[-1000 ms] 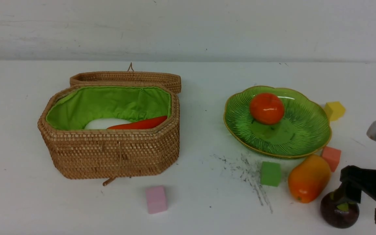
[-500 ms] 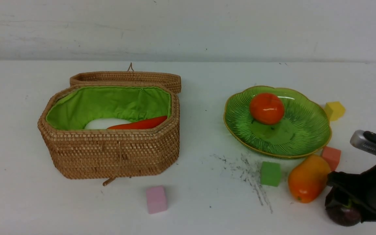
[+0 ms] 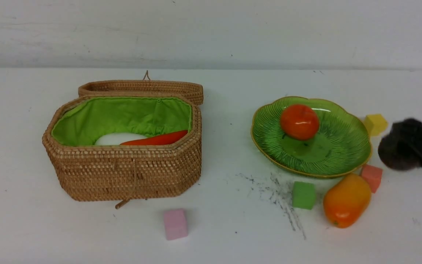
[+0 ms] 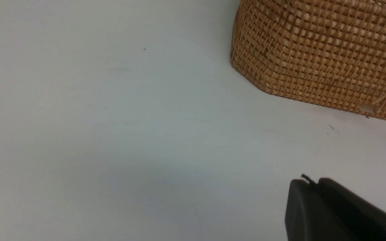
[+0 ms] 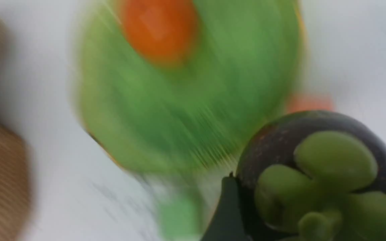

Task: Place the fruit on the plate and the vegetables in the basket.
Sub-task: Use the right arm to grab a mangosteen and put it into the right plate, then use the right arm to grab a mango and put it into the right plate

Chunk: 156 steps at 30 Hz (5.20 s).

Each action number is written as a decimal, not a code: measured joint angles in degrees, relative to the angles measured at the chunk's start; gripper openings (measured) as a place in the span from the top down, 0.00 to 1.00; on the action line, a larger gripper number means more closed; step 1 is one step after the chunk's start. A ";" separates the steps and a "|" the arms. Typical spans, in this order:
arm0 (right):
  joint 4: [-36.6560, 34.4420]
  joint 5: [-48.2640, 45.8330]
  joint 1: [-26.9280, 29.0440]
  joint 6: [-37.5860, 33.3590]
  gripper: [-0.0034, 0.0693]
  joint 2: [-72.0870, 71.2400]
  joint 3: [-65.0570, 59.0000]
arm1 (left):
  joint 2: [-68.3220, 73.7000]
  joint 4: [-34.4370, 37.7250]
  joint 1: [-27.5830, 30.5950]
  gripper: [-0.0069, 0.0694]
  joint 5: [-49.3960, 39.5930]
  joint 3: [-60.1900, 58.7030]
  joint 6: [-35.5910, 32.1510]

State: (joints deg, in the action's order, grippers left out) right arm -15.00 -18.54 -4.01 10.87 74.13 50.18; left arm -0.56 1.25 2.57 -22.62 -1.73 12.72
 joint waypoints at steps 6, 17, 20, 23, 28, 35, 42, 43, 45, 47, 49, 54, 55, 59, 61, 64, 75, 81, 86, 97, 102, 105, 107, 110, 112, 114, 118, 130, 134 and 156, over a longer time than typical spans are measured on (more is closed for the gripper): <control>-0.93 6.00 -3.59 -2.89 0.16 8.64 8.61 | 0.00 0.00 0.00 0.86 0.00 0.00 0.00; -0.97 6.23 -3.71 -3.07 0.16 30.22 17.79 | 0.00 0.00 0.00 0.84 0.00 0.00 0.00; -0.90 6.25 -3.60 -3.07 0.16 31.94 18.80 | 0.00 0.00 0.00 0.83 0.00 0.00 0.00; -0.90 5.72 -3.14 -3.07 0.12 32.53 18.91 | 0.00 0.00 0.00 0.83 0.00 0.00 0.00; -0.90 5.43 -3.14 -3.07 0.02 32.53 19.10 | 0.00 0.00 0.00 0.83 0.00 0.00 0.00; -0.40 1.79 -3.14 -3.07 0.05 31.66 19.35 | 0.00 0.00 0.00 0.82 0.00 0.00 0.00; 3.01 -9.70 -3.14 -3.07 0.12 23.25 19.35 | 0.00 0.00 0.00 0.81 0.00 0.00 0.00; 3.18 -11.80 -3.14 -3.00 0.12 22.38 19.35 | 0.00 0.00 0.00 0.81 0.00 0.00 0.00; 3.34 -15.67 -3.14 -2.50 0.13 20.30 19.35 | 0.00 0.00 0.00 0.81 0.00 0.00 0.00; 3.27 -22.54 -3.14 0.16 0.13 18.34 19.35 | 0.00 0.00 0.00 0.81 0.00 0.00 0.00; 3.05 -25.53 -3.14 2.87 0.14 17.98 18.72 | 0.00 0.00 0.00 0.81 0.00 0.00 0.00; 1.63 -25.85 -3.14 7.79 0.13 17.99 13.23 | 0.00 0.00 0.00 0.80 0.00 0.00 0.00; 1.46 -24.98 -3.14 8.05 0.13 17.99 12.45 | 0.00 0.00 0.00 0.80 0.00 0.00 0.00; 0.34 -22.33 -3.14 8.66 0.13 18.46 10.42 | 0.00 0.00 0.00 0.79 0.00 0.00 0.00; 0.01 -21.70 -3.14 8.78 0.13 19.01 10.27 | 0.00 0.00 0.00 0.79 0.00 0.00 0.00; -1.36 -19.84 -3.19 8.89 0.13 20.52 10.15 | 0.00 0.00 0.00 0.79 0.00 0.00 0.00; -3.81 -15.86 -3.19 9.03 0.13 26.58 10.27 | 0.00 0.00 0.00 0.78 0.00 0.00 0.00; -4.50 -15.52 -3.28 8.76 0.13 27.69 10.63 | 0.00 0.00 0.00 0.77 0.00 0.00 0.00; -4.45 -16.56 -3.28 6.98 0.16 27.69 10.70 | 0.00 0.00 0.00 0.77 0.00 0.00 0.00; -12.95 -26.42 -3.23 -3.99 0.16 19.93 10.17 | 0.00 0.00 0.00 0.76 0.00 0.00 0.00; -15.32 -26.27 -3.23 -14.50 0.16 13.38 15.60 | 0.00 0.00 0.00 0.76 0.00 0.00 0.00; -15.53 -24.11 -3.28 -25.00 0.16 13.48 19.57 | 0.00 0.00 0.00 0.75 0.00 0.00 0.00; -15.53 -22.42 -3.72 -37.00 0.16 15.07 24.25 | 0.00 0.00 0.00 0.74 0.00 0.00 0.00; -15.67 -22.67 -4.53 -46.66 0.16 19.80 29.56 | 0.00 0.00 0.00 0.74 0.00 0.00 0.00; -15.61 -23.40 -4.65 -48.55 0.16 22.25 31.17 | 0.00 0.00 0.00 0.74 0.00 0.00 0.00; -13.95 -24.89 -4.86 -52.61 0.16 27.99 33.82 | 0.00 0.00 0.00 0.73 0.00 0.00 0.00; -8.70 -25.01 -4.91 -58.89 0.16 35.23 36.28 | 0.00 0.00 0.00 0.73 0.00 0.00 0.00; -5.81 -17.44 -4.91 -61.41 0.16 41.52 37.88 | 0.00 0.00 0.00 0.71 0.00 0.00 0.00; -5.86 -20.30 -4.91 -61.46 0.16 41.69 37.57 | 0.00 0.00 0.00 0.71 0.00 0.00 0.00; -9.54 -26.87 -4.91 -61.45 0.17 41.98 37.51 | 0.00 0.00 0.00 0.68 0.00 0.00 0.00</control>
State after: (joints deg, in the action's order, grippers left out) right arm -24.54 -45.41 -8.92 -50.58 116.12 87.69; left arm -0.56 1.25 2.57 -22.62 -1.73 12.72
